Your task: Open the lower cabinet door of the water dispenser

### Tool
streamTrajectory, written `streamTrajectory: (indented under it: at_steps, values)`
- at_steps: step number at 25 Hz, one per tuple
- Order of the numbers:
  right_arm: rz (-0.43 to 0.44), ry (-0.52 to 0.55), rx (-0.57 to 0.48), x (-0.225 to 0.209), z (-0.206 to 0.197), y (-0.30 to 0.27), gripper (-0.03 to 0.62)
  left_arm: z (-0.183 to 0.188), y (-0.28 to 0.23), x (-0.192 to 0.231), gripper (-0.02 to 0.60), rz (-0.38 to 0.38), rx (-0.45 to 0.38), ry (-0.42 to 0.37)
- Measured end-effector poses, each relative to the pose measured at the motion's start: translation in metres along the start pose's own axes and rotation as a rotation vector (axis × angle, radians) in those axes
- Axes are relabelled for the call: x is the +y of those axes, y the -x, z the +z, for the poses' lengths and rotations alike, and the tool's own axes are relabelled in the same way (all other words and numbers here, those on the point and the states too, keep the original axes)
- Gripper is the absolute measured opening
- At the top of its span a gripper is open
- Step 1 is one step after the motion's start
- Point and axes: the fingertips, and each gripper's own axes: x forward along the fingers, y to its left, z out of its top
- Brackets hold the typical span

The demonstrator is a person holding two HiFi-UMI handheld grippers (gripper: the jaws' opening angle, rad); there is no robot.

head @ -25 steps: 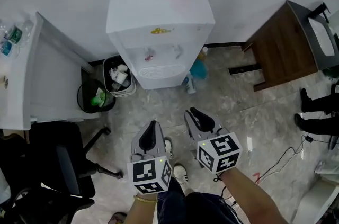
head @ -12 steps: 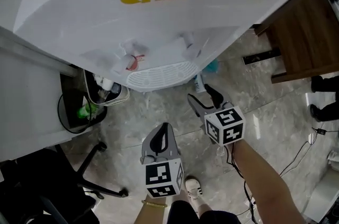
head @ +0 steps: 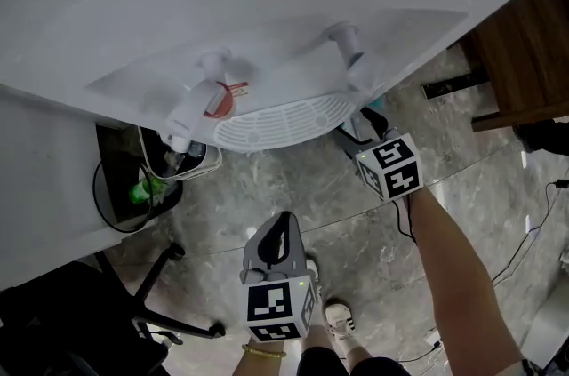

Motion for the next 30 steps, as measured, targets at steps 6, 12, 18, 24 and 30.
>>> streamTrajectory:
  at_steps: [6, 12, 18, 24, 30]
  values:
    - [-0.003, -0.042, -0.023, 0.0, 0.003, -0.001, 0.252, -0.01, 0.001, 0.015, 0.006, 0.039, 0.002, 0.027]
    - [-0.016, -0.07, -0.012, 0.025, -0.023, 0.029, 0.222, -0.009, 0.0, 0.002, 0.006, 0.026, -0.019, 0.033]
    - [0.05, -0.237, -0.011, 0.102, -0.066, 0.091, 0.203, -0.029, 0.023, -0.008, 0.006, 0.012, -0.045, 0.01]
    - [0.157, -0.285, 0.029, 0.207, -0.09, 0.123, 0.174, -0.092, 0.076, 0.033, 0.006, 0.122, -0.042, 0.087]
    - [0.237, -0.286, 0.062, 0.279, -0.09, 0.126, 0.108, -0.127, 0.116, 0.057, 0.006, 0.175, -0.049, 0.147]
